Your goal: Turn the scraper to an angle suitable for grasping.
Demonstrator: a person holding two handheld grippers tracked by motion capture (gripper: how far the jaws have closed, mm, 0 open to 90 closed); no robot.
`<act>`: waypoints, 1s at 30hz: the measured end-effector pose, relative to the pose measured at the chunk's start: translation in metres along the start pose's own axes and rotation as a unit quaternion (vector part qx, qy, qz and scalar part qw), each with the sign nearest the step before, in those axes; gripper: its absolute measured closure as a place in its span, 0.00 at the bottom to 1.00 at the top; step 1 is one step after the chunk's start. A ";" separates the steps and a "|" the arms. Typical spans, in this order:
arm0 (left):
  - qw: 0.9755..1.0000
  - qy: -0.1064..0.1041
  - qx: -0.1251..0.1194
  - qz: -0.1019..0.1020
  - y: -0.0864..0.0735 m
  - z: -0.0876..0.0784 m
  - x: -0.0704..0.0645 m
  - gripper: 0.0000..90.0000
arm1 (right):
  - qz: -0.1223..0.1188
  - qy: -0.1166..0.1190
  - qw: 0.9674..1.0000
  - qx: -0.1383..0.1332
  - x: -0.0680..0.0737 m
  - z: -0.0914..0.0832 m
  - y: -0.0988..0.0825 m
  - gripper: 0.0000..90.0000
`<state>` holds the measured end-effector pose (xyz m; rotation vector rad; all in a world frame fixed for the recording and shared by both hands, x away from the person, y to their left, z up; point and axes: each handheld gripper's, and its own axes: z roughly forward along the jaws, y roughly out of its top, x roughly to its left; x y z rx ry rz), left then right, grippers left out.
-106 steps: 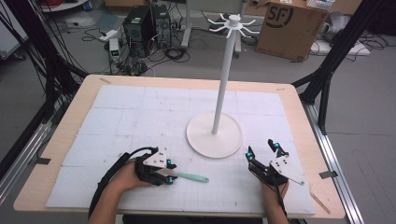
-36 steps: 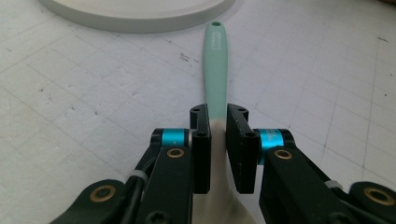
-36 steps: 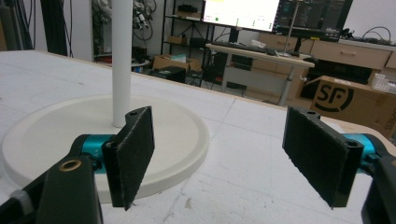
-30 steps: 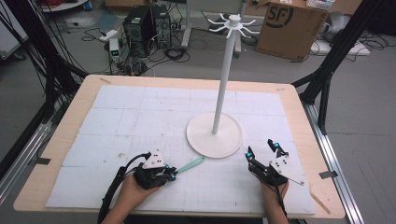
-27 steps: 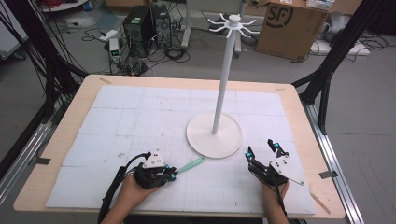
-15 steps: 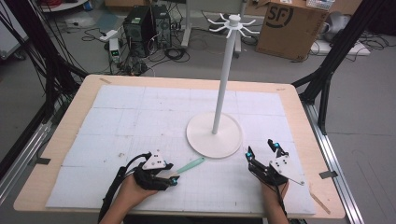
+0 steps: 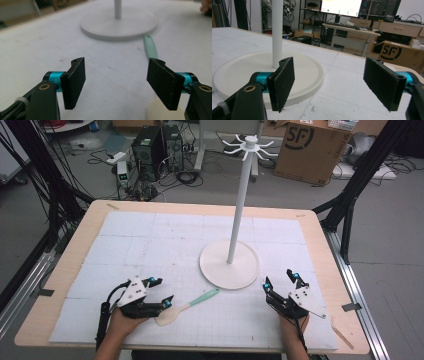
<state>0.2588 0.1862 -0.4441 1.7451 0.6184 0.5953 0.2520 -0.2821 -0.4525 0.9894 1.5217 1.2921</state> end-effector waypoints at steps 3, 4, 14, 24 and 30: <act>0.995 0.076 -0.062 -0.013 -0.005 -0.014 0.013 0.30 | 0.000 -0.001 1.000 -0.002 0.000 0.000 0.000 0.27; 0.992 0.098 -0.077 -0.024 -0.008 -0.018 0.018 0.29 | 0.001 -0.002 1.000 -0.004 0.000 0.000 0.000 0.27; 0.976 0.186 -0.100 -0.054 -0.020 -0.031 0.031 0.34 | 0.006 -0.006 1.000 -0.009 -0.001 -0.002 -0.001 0.26; 0.977 0.181 -0.100 -0.041 -0.020 -0.030 0.029 0.28 | 0.028 -0.035 0.999 -0.013 -0.003 -0.006 -0.001 0.26; 0.978 0.187 -0.093 -0.026 -0.019 -0.029 0.026 0.27 | 0.035 -0.034 0.999 -0.014 -0.003 -0.004 -0.001 0.26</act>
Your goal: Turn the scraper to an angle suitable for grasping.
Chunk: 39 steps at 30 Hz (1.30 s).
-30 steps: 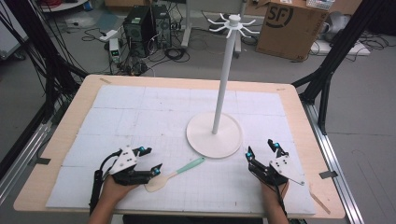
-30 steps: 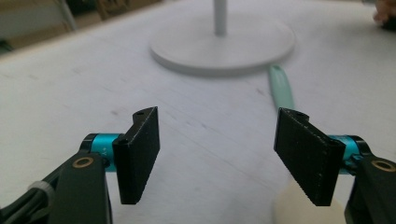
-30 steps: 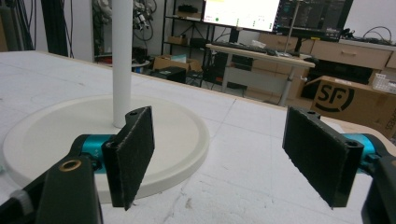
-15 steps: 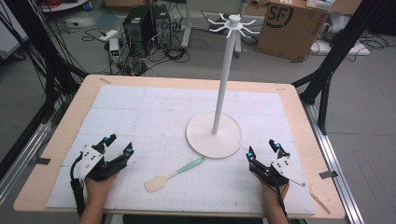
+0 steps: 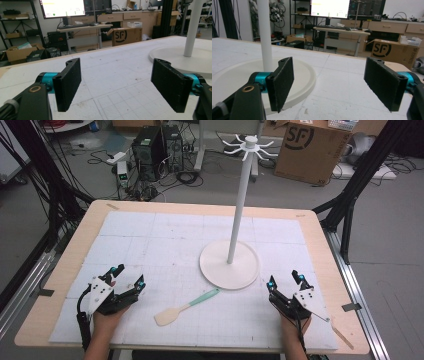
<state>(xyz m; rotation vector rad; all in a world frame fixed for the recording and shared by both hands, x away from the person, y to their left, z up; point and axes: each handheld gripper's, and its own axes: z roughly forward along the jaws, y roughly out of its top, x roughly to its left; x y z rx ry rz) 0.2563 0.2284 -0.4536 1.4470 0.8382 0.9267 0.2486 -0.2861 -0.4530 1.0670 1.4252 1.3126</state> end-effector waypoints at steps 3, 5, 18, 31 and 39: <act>1.000 -0.002 0.006 0.004 0.000 0.002 -0.001 0.27 | 0.005 0.009 1.000 -0.001 0.000 0.001 0.000 0.26; 1.000 -0.002 0.011 0.005 0.001 0.002 -0.001 0.28 | 0.005 0.013 1.000 0.000 0.000 0.001 0.000 0.26; 1.000 0.013 0.016 -0.001 0.001 0.003 -0.001 0.29 | -0.002 0.019 1.000 -0.002 0.001 0.001 0.000 0.27; 1.000 0.012 0.023 -0.012 0.001 0.005 0.001 0.32 | -0.002 0.017 1.000 0.005 0.001 0.002 0.000 0.27; 1.000 0.014 0.021 0.001 0.001 0.004 -0.001 0.31 | -0.007 0.023 1.000 0.010 0.002 0.003 0.001 0.28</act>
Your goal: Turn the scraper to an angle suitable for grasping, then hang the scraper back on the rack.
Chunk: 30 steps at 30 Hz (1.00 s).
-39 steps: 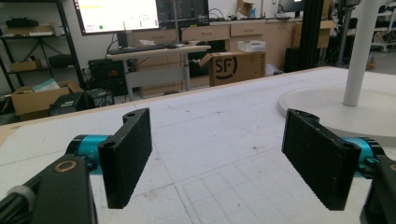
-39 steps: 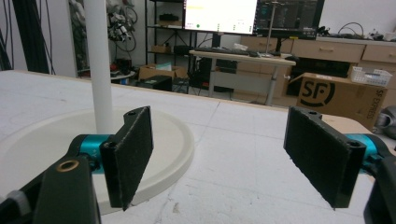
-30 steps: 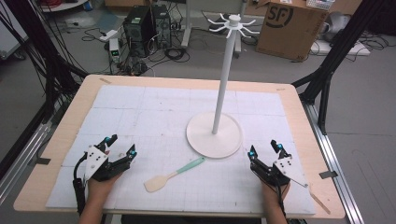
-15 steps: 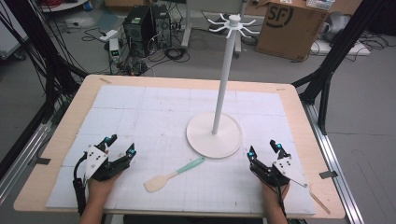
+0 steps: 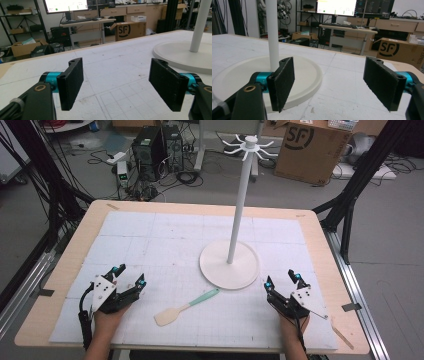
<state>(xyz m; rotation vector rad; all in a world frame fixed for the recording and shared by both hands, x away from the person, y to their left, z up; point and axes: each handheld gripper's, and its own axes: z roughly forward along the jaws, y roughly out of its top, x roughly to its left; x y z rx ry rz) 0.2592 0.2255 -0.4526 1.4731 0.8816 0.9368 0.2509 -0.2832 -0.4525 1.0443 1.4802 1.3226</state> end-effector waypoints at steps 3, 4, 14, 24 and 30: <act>1.000 0.002 0.000 0.003 0.000 0.000 0.000 0.31 | -0.001 0.002 1.000 -0.002 0.000 0.000 0.000 0.28; 1.000 0.003 0.000 0.002 0.000 0.000 0.000 0.31 | -0.001 0.002 1.000 -0.003 0.000 0.000 0.000 0.28; 1.000 -0.024 0.006 -0.007 0.002 -0.002 -0.004 0.32 | -0.006 0.006 1.000 -0.002 0.000 0.000 0.000 0.28; 0.990 -0.130 0.053 -0.012 0.006 0.003 -0.014 0.33 | -0.006 0.007 1.000 0.006 0.000 0.002 0.001 0.29; 0.982 -0.151 0.110 -0.033 0.010 0.009 -0.026 0.34 | -0.013 0.014 1.000 0.003 0.001 0.001 0.000 0.28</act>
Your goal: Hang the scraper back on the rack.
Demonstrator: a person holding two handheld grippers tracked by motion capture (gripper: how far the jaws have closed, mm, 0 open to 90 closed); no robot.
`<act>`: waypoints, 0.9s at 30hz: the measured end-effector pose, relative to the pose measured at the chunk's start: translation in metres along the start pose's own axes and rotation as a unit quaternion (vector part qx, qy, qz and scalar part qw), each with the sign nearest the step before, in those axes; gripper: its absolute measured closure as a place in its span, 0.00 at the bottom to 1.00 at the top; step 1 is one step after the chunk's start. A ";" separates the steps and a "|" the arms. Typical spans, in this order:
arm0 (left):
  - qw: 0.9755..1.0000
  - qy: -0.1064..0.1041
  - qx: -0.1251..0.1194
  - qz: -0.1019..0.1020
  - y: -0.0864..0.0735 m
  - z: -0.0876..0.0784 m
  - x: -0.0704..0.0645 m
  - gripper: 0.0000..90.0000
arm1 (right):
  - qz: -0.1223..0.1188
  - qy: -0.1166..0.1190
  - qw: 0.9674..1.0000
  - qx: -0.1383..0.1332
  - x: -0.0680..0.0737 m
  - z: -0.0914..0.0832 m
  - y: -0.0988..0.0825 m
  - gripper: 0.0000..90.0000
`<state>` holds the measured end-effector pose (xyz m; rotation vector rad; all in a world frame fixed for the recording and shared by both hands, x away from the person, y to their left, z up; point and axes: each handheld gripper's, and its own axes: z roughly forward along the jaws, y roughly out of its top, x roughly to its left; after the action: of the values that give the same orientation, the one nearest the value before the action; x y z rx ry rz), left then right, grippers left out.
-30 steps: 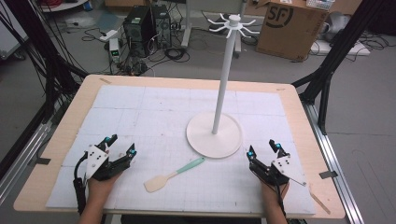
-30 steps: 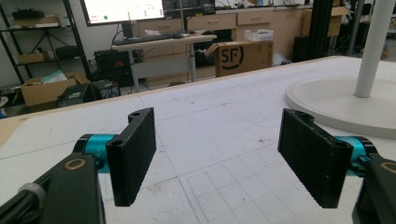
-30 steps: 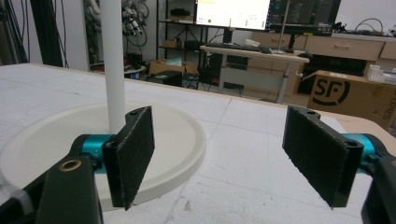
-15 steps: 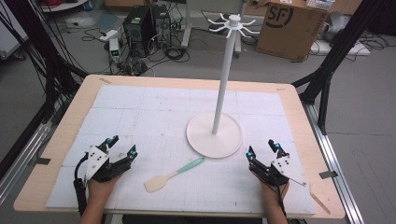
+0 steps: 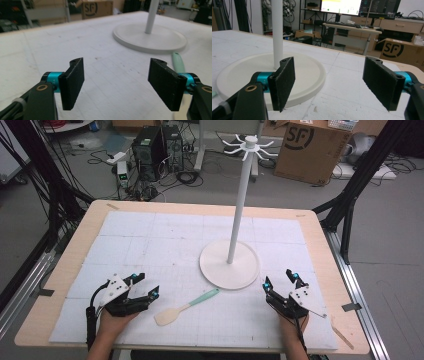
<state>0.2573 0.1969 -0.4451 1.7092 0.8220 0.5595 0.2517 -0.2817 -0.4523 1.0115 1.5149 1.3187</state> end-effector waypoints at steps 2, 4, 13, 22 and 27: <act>1.000 -0.012 0.016 0.006 0.002 0.004 -0.007 0.33 | 0.002 0.002 1.000 -0.003 0.000 0.000 0.000 0.28; 0.999 -0.023 0.035 0.022 0.005 0.009 -0.014 0.33 | 0.003 0.003 1.000 -0.002 -0.001 0.000 0.000 0.29; 0.989 -0.066 0.124 0.042 0.016 0.030 -0.040 0.39 | 0.004 0.004 1.000 -0.001 -0.001 0.000 0.000 0.29; 0.979 -0.109 0.161 0.065 0.018 0.043 -0.060 0.44 | 0.004 0.004 1.000 0.001 -0.001 0.000 0.000 0.29; 0.975 -0.105 0.182 0.077 0.017 0.052 -0.067 0.46 | 0.002 0.005 1.000 0.001 -0.001 0.000 0.000 0.29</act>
<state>0.2553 0.1105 -0.4407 2.1409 0.6725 0.3348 0.2520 -0.2824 -0.4523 1.0103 1.5220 1.3269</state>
